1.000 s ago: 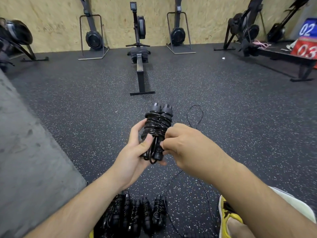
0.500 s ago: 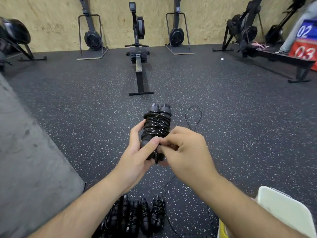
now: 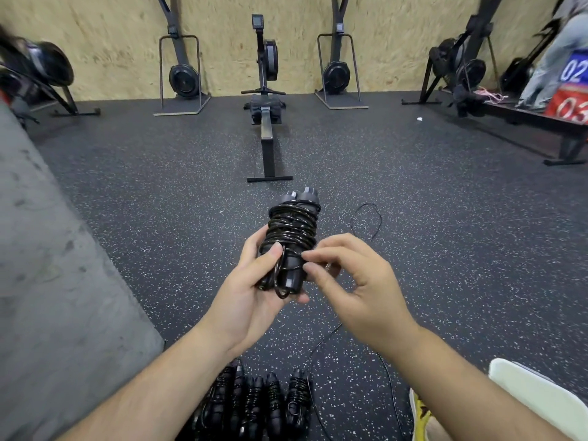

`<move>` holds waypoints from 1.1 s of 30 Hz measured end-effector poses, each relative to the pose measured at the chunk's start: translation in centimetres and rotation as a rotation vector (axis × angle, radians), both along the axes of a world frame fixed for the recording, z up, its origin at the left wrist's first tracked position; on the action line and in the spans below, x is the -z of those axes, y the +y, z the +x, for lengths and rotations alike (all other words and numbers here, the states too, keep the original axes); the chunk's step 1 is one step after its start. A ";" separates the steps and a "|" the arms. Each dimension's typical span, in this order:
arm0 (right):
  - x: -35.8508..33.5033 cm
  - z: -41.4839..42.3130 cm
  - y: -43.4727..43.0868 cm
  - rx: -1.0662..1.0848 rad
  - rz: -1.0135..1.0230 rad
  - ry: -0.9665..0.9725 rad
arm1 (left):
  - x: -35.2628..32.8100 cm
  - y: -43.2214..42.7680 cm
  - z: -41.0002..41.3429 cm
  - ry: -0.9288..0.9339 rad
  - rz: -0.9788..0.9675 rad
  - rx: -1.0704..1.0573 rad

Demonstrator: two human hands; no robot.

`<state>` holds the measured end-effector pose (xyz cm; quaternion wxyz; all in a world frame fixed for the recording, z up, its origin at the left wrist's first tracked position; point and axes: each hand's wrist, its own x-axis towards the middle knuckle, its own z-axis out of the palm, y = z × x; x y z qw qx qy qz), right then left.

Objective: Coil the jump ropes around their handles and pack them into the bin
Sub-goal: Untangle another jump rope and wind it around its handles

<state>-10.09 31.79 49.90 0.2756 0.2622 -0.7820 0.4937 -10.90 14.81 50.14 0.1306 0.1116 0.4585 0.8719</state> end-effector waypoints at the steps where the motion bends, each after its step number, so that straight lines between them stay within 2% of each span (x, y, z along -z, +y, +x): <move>1: 0.0 0.1 -0.2 -0.002 0.032 0.024 | 0.2 0.1 0.1 0.002 -0.001 0.012; 7: -0.2 0.5 0.2 -0.095 0.143 0.038 | 0.7 -0.2 0.2 -0.029 0.012 0.021; 12: 0.0 0.5 0.1 -0.054 0.129 0.089 | 0.7 -0.1 0.3 -0.007 0.006 0.048; 17: 0.0 0.4 0.5 0.010 0.295 0.272 | 1.5 0.5 0.4 0.030 -0.047 0.020; 19: 0.4 0.5 0.2 0.049 0.288 0.277 | 1.7 0.7 0.4 0.034 -0.079 -0.002; 24: 2.1 0.8 -1.3 0.151 0.072 0.135 | 1.8 0.9 0.2 0.025 -0.110 -0.092; 28: 2.8 0.8 -2.2 0.101 -0.083 0.003 | 2.0 0.8 0.1 0.058 -0.168 -0.221; 33: 2.8 1.0 -3.2 0.101 -0.116 -0.244 | 3.5 -0.2 -1.1 0.138 -0.322 -0.427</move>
